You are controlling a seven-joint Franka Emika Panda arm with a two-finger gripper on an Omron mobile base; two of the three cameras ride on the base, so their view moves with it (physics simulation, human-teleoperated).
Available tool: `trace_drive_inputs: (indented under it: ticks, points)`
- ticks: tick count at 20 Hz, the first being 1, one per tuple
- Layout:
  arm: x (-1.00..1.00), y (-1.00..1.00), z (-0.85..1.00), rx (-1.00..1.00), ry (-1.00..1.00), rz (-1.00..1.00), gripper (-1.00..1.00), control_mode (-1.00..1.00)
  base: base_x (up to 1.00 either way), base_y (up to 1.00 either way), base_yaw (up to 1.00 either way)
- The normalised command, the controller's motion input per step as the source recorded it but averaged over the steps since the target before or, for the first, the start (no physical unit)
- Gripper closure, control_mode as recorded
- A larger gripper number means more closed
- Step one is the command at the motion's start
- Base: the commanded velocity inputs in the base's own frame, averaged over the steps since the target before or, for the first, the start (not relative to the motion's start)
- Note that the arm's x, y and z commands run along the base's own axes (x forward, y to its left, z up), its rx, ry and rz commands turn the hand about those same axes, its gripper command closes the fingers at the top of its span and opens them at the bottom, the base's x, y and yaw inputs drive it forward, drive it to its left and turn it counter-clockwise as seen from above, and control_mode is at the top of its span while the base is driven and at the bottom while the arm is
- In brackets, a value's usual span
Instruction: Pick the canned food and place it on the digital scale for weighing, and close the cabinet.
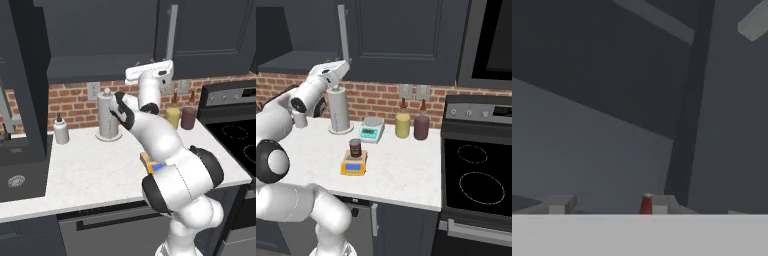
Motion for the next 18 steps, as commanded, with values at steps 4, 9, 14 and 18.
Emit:
trace_drive_inputs:
  ticks: [4,9,14,18]
  points:
    - [0.98,-0.72,0.44,0.28,0.64,0.0,-1.0,-1.0,0.0,0.0,0.0]
    - [0.72,-0.8,0.38,0.26,0.5,0.0,-1.0,-1.0,0.0,0.0,0.0]
    - [0.12,-0.69,0.23,0.28,0.33,0.01,-1.0,-1.0,0.0,0.0,0.0]
    - [-0.97,-0.4,0.0,0.33,-0.03,0.0,-1.0,-1.0,0.0,0.0,0.0]
